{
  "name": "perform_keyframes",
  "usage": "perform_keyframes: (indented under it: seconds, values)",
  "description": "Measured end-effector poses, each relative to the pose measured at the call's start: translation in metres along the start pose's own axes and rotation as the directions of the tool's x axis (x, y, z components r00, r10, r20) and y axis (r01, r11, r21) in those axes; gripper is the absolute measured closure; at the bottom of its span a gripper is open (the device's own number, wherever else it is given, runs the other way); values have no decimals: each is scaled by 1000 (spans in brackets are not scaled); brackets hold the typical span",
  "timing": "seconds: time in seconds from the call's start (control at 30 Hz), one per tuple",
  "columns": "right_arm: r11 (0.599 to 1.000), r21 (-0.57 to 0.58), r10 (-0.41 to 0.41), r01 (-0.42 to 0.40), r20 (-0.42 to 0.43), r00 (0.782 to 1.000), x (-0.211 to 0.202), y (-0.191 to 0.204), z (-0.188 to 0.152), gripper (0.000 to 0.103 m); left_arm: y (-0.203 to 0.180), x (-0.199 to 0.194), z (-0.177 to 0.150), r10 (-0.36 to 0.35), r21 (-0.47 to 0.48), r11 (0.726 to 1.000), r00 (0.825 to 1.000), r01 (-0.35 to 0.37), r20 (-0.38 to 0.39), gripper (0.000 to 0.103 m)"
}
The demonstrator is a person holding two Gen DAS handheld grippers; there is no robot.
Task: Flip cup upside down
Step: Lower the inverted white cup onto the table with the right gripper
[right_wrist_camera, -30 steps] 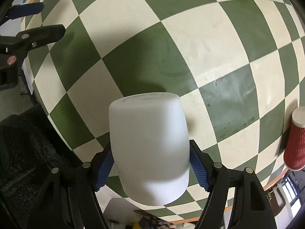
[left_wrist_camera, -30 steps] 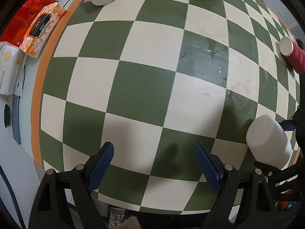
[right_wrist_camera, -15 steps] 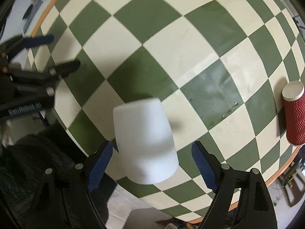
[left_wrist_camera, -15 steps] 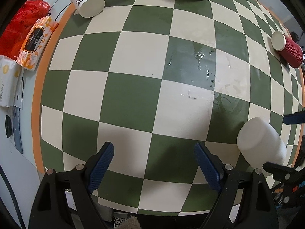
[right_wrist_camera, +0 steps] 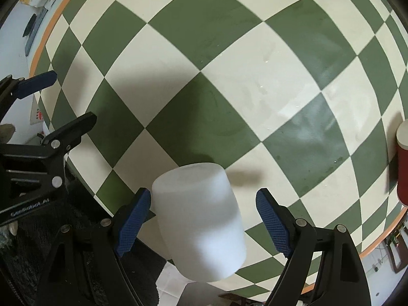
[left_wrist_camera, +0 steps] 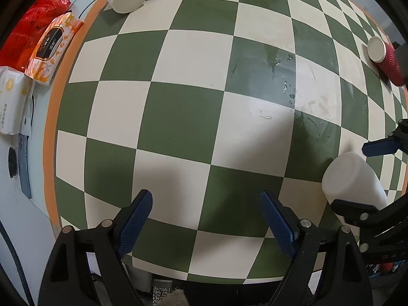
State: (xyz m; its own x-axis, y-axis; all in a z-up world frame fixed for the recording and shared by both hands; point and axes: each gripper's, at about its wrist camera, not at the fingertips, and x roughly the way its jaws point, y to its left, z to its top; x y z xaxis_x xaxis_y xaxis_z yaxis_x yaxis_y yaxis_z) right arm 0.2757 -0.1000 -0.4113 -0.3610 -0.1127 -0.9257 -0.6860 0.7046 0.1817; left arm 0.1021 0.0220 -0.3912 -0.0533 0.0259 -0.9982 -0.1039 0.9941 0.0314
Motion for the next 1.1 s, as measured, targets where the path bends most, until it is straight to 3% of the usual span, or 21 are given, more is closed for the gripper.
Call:
perform_keyframes:
  seconds: [0.1,0.33,0.53,0.63,0.73,0.83,0.93,1.1]
  values:
    - [1000,17,12,-12,-8,1000,3,-1,1,33,1,1,3,-3,-4,1000,1000,3,0,17]
    - [997,71,31,-37,85,996,-8,-9,-17,33,0,-1,9,-19,-5,1000,1000,19,2,17]
    - [981,180,17,-68,270,963,-31,-28,-55,33,-1,0,16,-40,-5,999,999,40,0,17]
    - [960,259,-2,-107,388,922,-42,-42,-79,33,-10,-1,22,-42,5,999,999,42,3,17]
    - [934,326,-43,-143,503,863,-59,-57,-92,33,-17,-2,27,-45,23,999,999,44,8,17]
    - [908,381,-98,-174,597,797,-68,-67,-107,33,-25,-2,30,-48,39,998,999,47,9,17]
    - [886,427,-179,-182,676,715,-70,-71,-114,33,-36,1,32,-51,52,997,999,51,8,17]
    - [872,462,-282,-165,747,603,-59,-62,-120,33,-49,3,31,-54,75,996,998,54,6,17]
